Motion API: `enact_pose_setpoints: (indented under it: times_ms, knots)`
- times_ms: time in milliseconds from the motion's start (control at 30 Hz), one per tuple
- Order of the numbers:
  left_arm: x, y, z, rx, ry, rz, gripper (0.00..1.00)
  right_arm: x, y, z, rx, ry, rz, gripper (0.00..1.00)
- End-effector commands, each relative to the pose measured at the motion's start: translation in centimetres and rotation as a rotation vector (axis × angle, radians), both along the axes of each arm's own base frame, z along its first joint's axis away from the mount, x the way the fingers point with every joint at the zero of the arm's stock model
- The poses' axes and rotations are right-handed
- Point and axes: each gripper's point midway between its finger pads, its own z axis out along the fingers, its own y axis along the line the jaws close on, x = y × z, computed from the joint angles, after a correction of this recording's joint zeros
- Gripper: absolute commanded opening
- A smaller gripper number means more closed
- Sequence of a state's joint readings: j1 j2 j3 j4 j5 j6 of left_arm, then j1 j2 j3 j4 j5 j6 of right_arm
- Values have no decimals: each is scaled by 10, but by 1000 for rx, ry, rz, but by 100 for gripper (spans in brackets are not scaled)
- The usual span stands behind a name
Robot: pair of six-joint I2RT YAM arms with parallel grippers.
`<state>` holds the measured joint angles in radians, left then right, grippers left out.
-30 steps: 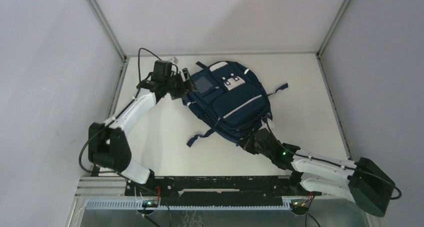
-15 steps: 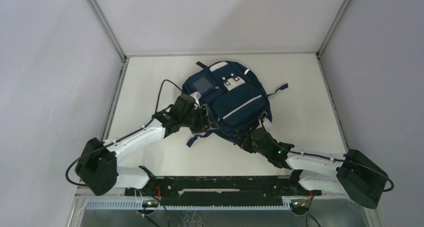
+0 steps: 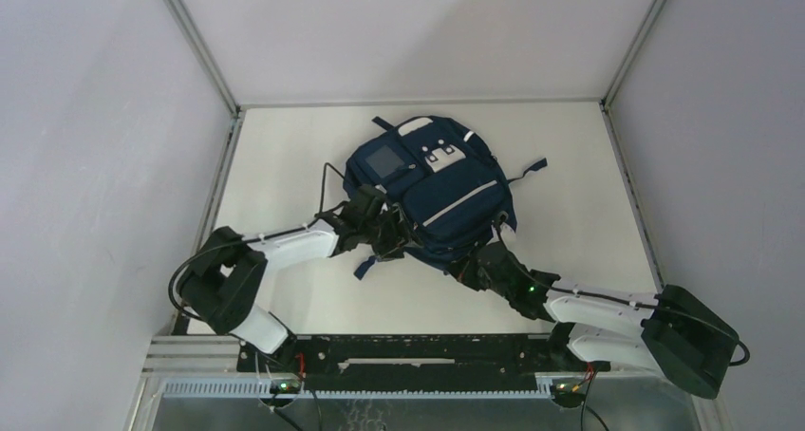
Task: Pack the student bag
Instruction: Zip the student bag at the center of the board.
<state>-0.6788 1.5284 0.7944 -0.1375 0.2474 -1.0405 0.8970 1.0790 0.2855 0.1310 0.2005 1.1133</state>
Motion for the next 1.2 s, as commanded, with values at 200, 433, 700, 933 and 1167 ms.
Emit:
enact_pose_setpoints:
  times_ms: [200,433,700,933,1167]
  knots:
    - [0,-8,-15,-22,27,16,55,8,5,22,31,-44,-2,0]
    - [8,-3,-30,25,24,44,34,7,5,23,29,-49,4,0]
    - [34,60,-32,103,-25,148,0,4,-33,12,-41,-6,-58,0]
    - [62,133,-14,140,-96,313,0,1,-60,11,-9,-7,-63,0]
    - [93,162,13,167,-154,371,0,17,-45,33,-1,-39,-5,0]
